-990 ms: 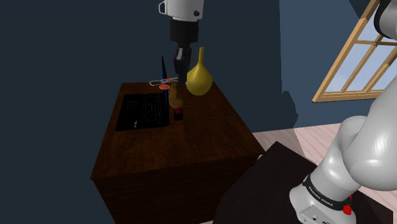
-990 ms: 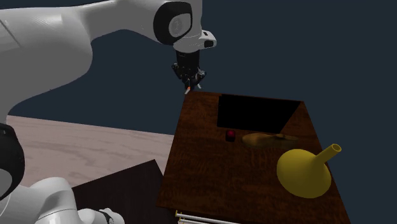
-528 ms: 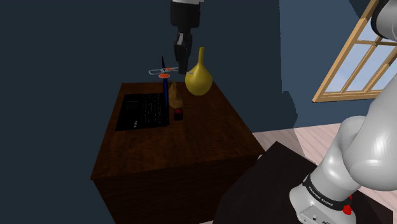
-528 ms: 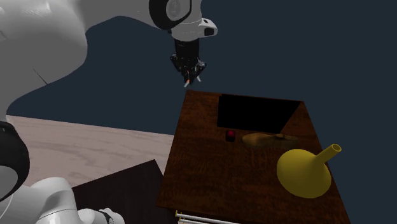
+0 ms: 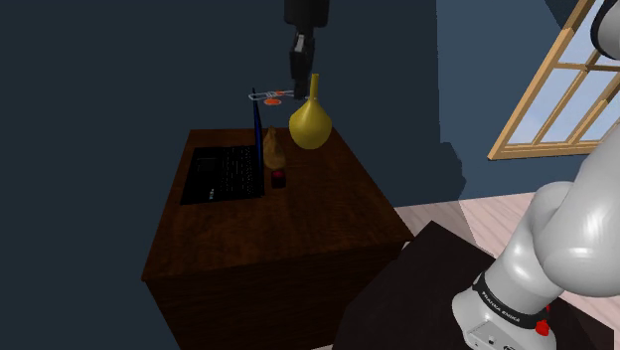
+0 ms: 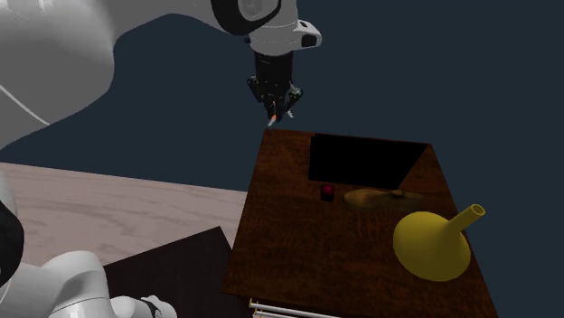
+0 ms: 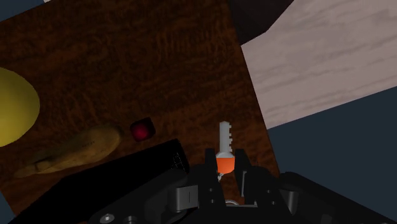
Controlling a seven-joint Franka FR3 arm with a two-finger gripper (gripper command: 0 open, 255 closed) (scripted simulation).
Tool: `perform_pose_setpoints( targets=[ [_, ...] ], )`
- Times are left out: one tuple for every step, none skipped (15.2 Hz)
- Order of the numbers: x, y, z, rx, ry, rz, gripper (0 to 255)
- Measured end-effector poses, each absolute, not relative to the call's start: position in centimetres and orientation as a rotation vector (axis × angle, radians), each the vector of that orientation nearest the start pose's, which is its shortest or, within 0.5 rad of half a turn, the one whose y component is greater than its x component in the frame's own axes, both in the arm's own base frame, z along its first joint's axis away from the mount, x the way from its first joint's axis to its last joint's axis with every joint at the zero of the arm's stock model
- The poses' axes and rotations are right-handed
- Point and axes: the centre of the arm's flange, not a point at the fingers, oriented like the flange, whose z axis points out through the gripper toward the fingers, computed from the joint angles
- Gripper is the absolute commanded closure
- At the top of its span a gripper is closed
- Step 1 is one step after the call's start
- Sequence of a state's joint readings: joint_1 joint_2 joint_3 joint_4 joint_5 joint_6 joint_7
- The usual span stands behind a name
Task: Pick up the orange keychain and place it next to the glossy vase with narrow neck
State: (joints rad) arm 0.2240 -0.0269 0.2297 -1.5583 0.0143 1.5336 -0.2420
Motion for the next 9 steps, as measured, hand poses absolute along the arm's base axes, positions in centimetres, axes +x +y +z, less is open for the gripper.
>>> perform_pose_setpoints(
  targets=[
    [49.0,23.0,64.1,-2.945,-1.069,-0.002,255],
    [49.5,21.8,64.2,-2.945,-1.069,-0.002,255],
    [49.7,20.4,64.1,-2.946,-1.069,-0.001,255],
    [49.8,19.1,64.2,-2.946,-1.069,-0.001,255],
    [50.0,18.2,64.2,-2.946,-1.069,-0.001,255],
    [50.2,16.7,64.3,-2.946,-1.069,-0.001,255],
    [50.6,15.5,64.1,-2.946,-1.069,-0.001,255],
    [50.8,14.1,64.2,-2.946,-1.069,-0.001,255],
    [51.2,12.8,64.2,-2.946,-1.069,-0.001,255]
  ],
)
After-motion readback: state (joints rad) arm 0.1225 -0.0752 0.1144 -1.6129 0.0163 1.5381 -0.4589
